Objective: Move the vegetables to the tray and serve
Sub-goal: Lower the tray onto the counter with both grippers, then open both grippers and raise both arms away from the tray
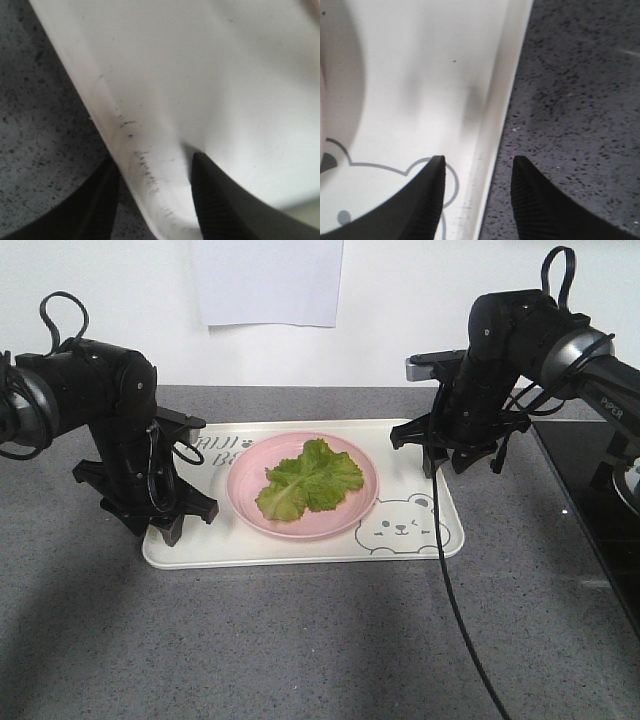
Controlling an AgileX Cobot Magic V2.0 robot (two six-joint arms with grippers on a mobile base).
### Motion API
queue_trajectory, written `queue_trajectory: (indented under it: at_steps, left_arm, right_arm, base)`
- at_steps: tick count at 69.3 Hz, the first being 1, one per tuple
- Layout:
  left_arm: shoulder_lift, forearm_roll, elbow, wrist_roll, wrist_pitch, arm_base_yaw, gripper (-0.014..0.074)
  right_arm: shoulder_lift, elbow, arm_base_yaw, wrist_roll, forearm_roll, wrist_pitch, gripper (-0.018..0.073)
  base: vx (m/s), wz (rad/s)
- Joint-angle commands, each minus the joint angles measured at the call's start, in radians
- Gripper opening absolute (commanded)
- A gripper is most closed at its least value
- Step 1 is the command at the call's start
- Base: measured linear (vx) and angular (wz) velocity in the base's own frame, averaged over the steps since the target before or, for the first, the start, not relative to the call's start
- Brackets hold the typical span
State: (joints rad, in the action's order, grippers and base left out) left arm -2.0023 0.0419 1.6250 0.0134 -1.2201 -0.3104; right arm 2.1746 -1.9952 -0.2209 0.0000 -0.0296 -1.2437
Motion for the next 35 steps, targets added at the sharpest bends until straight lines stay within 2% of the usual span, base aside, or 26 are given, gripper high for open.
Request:
queue_trajectory:
  at_steps: [1, 10, 18, 35]
  left_arm:
    - [0.05, -0.012, 0.025, 0.003, -0.011, -0.006, 0.0342]
    - [0.053, -0.012, 0.025, 0.002, -0.026, -0.006, 0.0342]
    - [0.066, -0.012, 0.028, 0.003, -0.028, -0.006, 0.0335]
    - [0.142, -0.01, 0.028, 0.01, -0.019, -0.006, 0.0266]
  right_arm:
    - [-0.082, -0.03, 0.003, 0.0, 0.023, -0.04, 0.031]
    - [-0.108, -0.03, 0.003, 0.0, 0.022, -0.04, 0.0294]
    - [-0.146, -0.032, 0.003, 0.0, 0.022, -0.04, 0.0245]
    - [-0.259, -0.032, 0.003, -0.017, 0.019, -0.007, 0.0052]
  base:
    - [0.0, 0.0]
    - [0.0, 0.0]
    - [0.0, 0.0]
    - [0.0, 0.0]
